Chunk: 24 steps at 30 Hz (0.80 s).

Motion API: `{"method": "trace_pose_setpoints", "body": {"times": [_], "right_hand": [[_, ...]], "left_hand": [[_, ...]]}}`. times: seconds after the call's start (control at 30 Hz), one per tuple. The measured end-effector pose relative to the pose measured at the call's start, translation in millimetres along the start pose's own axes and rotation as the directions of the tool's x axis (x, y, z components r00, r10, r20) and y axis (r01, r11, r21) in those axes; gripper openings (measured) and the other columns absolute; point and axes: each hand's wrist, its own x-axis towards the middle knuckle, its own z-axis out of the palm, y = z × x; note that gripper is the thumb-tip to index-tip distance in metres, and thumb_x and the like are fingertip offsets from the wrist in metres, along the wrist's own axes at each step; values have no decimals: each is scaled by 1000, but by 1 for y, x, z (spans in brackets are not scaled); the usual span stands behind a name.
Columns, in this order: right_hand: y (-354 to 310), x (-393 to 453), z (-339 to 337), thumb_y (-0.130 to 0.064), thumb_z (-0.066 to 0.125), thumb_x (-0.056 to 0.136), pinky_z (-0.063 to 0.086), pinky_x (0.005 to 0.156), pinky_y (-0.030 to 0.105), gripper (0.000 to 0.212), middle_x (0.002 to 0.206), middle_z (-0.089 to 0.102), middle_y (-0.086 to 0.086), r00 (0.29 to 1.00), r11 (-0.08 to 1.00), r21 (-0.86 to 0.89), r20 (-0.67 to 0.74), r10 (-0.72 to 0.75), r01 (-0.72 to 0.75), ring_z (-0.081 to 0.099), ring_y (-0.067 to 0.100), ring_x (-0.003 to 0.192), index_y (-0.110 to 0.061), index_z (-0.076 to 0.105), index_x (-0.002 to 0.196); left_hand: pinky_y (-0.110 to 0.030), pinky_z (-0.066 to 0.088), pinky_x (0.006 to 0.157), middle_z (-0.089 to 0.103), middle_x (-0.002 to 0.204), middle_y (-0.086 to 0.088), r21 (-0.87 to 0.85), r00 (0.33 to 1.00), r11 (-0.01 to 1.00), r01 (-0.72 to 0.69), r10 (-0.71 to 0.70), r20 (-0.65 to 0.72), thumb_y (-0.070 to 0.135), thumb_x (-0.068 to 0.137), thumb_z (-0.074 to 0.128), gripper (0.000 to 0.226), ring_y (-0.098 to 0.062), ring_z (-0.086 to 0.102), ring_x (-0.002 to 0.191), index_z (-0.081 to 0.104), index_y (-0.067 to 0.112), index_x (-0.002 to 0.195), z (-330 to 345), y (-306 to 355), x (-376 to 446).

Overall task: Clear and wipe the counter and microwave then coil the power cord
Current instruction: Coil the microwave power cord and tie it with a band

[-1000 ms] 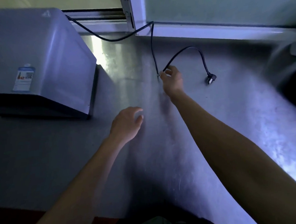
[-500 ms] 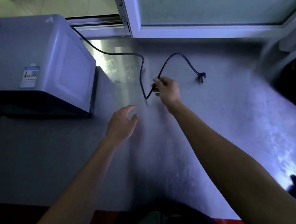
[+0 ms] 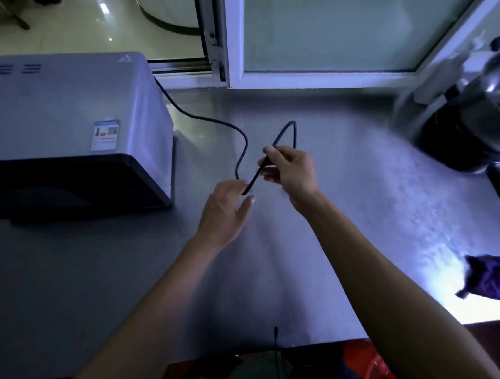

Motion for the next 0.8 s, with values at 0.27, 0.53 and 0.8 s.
{"method": "trace_pose_setpoints", "body": {"times": [0.27, 0.53, 0.8], "right_hand": [[-25, -30, 23, -28, 60, 99, 56, 78, 37, 23, 98, 76, 9, 997, 994, -82, -39, 70, -73, 74, 21, 81, -9, 70, 106], [-31, -47, 40, -20, 63, 94, 52, 67, 14, 22, 101, 70, -9, 916, 804, -540, -137, -377, 250, 66, -2, 78, -20, 69, 115], [-56, -31, 47, -31, 76, 87, 49, 97, 38, 85, 151, 40, 7, 784, 472, -678, 260, -563, 564, 53, 26, 122, -15, 30, 155]], "left_hand": [[-39, 50, 74, 68, 96, -5, -24, 981, 990, -143, 138, -138, 26, 102, 52, 22, -27, 62, 91, 66, 11, 111, -83, -28, 4], [-39, 49, 66, 65, 80, 5, -45, 956, 982, -181, 165, -243, 22, 102, 53, 17, -20, 56, 73, 67, 13, 98, -125, -6, 31], [-45, 52, 63, 67, 78, 0, -1, 930, 976, -217, 206, -304, 36, 100, 54, 26, -20, 61, 71, 69, 14, 98, -154, 36, 62]]}}
